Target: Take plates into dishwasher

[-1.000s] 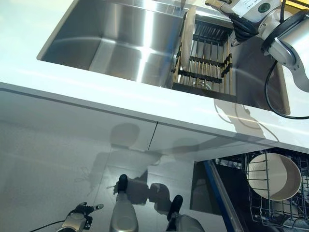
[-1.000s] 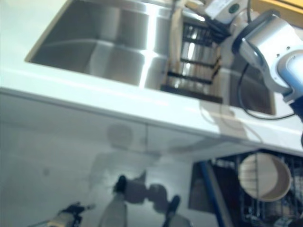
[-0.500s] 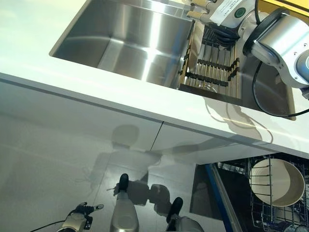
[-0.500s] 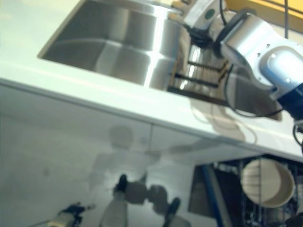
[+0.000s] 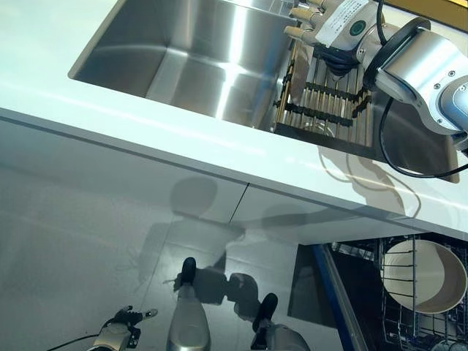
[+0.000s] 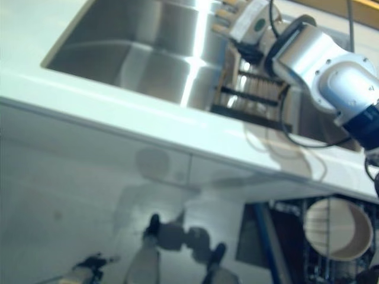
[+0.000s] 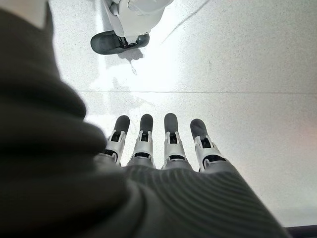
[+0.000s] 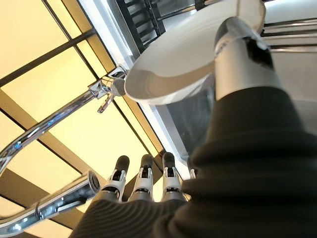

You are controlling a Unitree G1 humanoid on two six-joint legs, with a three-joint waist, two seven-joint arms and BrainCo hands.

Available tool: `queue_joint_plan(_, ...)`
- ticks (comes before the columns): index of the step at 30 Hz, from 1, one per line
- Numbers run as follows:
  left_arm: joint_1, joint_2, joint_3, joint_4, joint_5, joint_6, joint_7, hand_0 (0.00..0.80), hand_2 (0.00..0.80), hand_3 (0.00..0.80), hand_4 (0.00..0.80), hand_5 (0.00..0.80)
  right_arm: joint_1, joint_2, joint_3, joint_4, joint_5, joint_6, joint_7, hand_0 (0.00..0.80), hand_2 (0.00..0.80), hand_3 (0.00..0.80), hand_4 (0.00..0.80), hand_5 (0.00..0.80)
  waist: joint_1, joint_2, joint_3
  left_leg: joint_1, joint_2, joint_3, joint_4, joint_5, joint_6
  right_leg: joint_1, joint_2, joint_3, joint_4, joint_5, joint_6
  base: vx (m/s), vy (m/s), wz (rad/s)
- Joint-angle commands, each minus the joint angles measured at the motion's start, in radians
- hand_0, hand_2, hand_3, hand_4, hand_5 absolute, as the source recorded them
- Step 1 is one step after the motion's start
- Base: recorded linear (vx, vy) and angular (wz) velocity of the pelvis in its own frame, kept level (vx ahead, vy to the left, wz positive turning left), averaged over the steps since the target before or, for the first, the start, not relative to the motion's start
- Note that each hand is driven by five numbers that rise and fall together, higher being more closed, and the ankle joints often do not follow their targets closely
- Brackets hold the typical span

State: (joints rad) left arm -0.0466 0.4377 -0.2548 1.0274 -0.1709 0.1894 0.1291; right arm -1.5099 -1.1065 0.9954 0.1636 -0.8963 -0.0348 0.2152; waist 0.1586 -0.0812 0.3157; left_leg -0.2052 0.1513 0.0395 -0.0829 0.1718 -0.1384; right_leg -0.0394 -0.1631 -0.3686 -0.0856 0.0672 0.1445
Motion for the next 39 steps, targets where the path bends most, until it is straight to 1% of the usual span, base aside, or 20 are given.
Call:
queue_joint_plan(1, -0.012, 0.038, -0.014, -0.01, -0.017, -0.001, 0.002, 0.0, 0.0, 0.0, 0.0, 0.0, -0.138, -0.04, 0.041, 0.026, -0.047, 0.01, -0.006, 0.0, 0.0, 0.0, 0.0, 0.0, 0.021, -0.02, 0.03, 0.024, -0.017, -0.016, -0.004, -0.089, 0.049, -0.047, -0.022, 0.019, 0.011, 0.029, 0.036, 0.0, 0.0, 0.0)
queue_joint_plan(11, -0.014, 0.044, -0.012, -0.018, -0.026, 0.005, -0.01, 0.0, 0.0, 0.0, 0.0, 0.0, -0.146, -0.038, 0.044, 0.049, -0.083, -0.004, -0.004, 0.0, 0.0, 0.0, 0.0, 0.0, 0.023, -0.019, 0.048, 0.013, -0.016, -0.021, -0.004, -0.087, 0.051, -0.059, -0.022, 0.019, 0.016, 0.029, 0.036, 0.0, 0.0, 0.0)
queue_joint_plan(15, -0.011, 0.041, -0.012, -0.022, -0.031, 0.0, -0.009, 0.0, 0.0, 0.0, 0.0, 0.0, -0.162, -0.027, 0.049, 0.052, -0.094, 0.002, -0.002, 0.0, 0.0, 0.0, 0.0, 0.0, 0.026, -0.015, 0.058, 0.009, -0.018, -0.023, -0.004, -0.086, 0.052, -0.064, -0.023, 0.018, 0.02, 0.027, 0.035, 0.0, 0.0, 0.0)
queue_joint_plan(20, -0.012, 0.041, -0.009, -0.029, -0.047, 0.006, -0.006, 0.0, 0.0, 0.0, 0.0, 0.0, -0.17, -0.017, 0.052, 0.057, -0.117, -0.009, 0.021, 0.0, 0.0, 0.0, 0.0, 0.0, 0.033, -0.014, 0.064, -0.002, -0.021, -0.028, -0.004, -0.085, 0.051, -0.07, -0.024, 0.015, 0.021, 0.027, 0.035, 0.0, 0.0, 0.0)
queue_joint_plan(24, -0.008, 0.041, -0.007, -0.034, -0.059, 0.004, -0.005, 0.0, 0.0, 0.0, 0.0, 0.0, -0.187, -0.005, 0.072, 0.062, -0.159, -0.017, 0.067, 0.0, 0.0, 0.0, 0.0, 0.0, 0.04, -0.011, 0.072, -0.011, -0.022, -0.03, -0.004, -0.082, 0.053, -0.077, -0.026, 0.012, 0.022, 0.029, 0.035, 0.005, 0.005, 0.04)
queue_joint_plan(25, -0.006, 0.042, -0.006, -0.035, -0.061, 0.003, -0.006, 0.0, 0.0, 0.0, 0.0, 0.0, -0.193, -0.003, 0.079, 0.069, -0.181, -0.026, 0.08, 0.213, 0.213, 0.213, 0.213, 0.213, 0.041, -0.009, 0.074, -0.014, -0.024, -0.031, -0.004, -0.081, 0.053, -0.079, -0.026, 0.012, 0.023, 0.03, 0.035, 0.001, 0.012, 0.06)
queue_joint_plan(26, -0.006, 0.043, -0.006, -0.036, -0.062, 0.003, -0.007, 0.0, 0.0, 0.0, 0.0, 0.0, -0.196, -0.001, 0.082, 0.072, -0.189, -0.028, 0.084, 0.314, 0.314, 0.314, 0.314, 0.314, 0.042, -0.009, 0.075, -0.015, -0.024, -0.032, -0.004, -0.081, 0.053, -0.08, -0.026, 0.011, 0.022, 0.03, 0.035, -0.012, 0.015, 0.05)
queue_joint_plan(27, -0.004, 0.044, -0.007, -0.039, -0.066, 0.003, -0.007, 0.0, 0.0, 0.0, 0.0, 0.0, -0.205, 0.003, 0.092, 0.08, -0.226, -0.034, 0.109, 0.8, 0.8, 0.8, 0.8, 0.8, 0.043, -0.009, 0.078, -0.019, -0.025, -0.032, -0.004, -0.079, 0.054, -0.082, -0.026, 0.01, 0.02, 0.032, 0.035, 0.0, 0.0, 0.0)
queue_joint_plan(31, 0.005, 0.049, -0.002, -0.043, -0.069, -0.002, -0.01, 0.0, 0.0, 0.0, 0.0, 0.0, -0.201, 0.006, 0.095, 0.11, -0.297, -0.039, 0.165, 0.8, 0.8, 0.8, 0.8, 0.8, 0.046, -0.014, 0.08, -0.02, -0.025, -0.033, -0.004, -0.08, 0.053, -0.08, -0.025, 0.006, 0.019, 0.033, 0.035, -0.006, 0.001, 0.05)
queue_joint_plan(32, 0.009, 0.051, 0.002, -0.047, -0.092, 0.002, -0.015, 0.0, 0.0, 0.0, 0.0, 0.0, -0.198, 0.008, 0.092, 0.119, -0.316, -0.038, 0.181, 0.8, 0.8, 0.8, 0.8, 0.8, 0.047, -0.017, 0.08, -0.019, -0.024, -0.034, -0.004, -0.081, 0.053, -0.079, -0.025, 0.006, 0.018, 0.034, 0.036, -0.005, -0.002, 0.05)
queue_joint_plan(33, 0.01, 0.05, 0.009, -0.051, -0.113, 0.01, -0.016, 0.0, 0.0, 0.0, 0.0, 0.0, -0.193, 0.008, 0.086, 0.127, -0.326, -0.036, 0.179, 0.8, 0.8, 0.8, 0.8, 0.8, 0.047, -0.019, 0.081, -0.018, -0.023, -0.033, -0.004, -0.08, 0.053, -0.078, -0.025, 0.006, 0.017, 0.034, 0.036, 0.0, 0.0, 0.0)
queue_joint_plan(36, 0.011, 0.05, 0.025, -0.051, -0.104, 0.014, -0.017, 0.0, 0.0, 0.0, 0.0, 0.0, -0.184, 0.007, 0.068, 0.14, -0.348, -0.037, 0.171, 0.8, 0.8, 0.8, 0.8, 0.8, 0.048, -0.025, 0.079, -0.016, -0.021, -0.032, -0.004, -0.081, 0.054, -0.075, -0.023, 0.006, 0.014, 0.036, 0.037, 0.0, 0.0, 0.0)
queue_joint_plan(39, 0.014, 0.049, 0.025, -0.051, -0.105, 0.011, -0.015, 0.0, 0.0, 0.0, 0.0, 0.0, -0.192, 0.01, 0.062, 0.183, -0.365, -0.032, 0.142, 0.8, 0.8, 0.8, 0.8, 0.8, 0.05, -0.029, 0.072, -0.017, -0.023, -0.038, -0.004, -0.082, 0.053, -0.075, -0.021, 0.011, 0.01, 0.04, 0.038, -0.023, 0.0, 0.0)
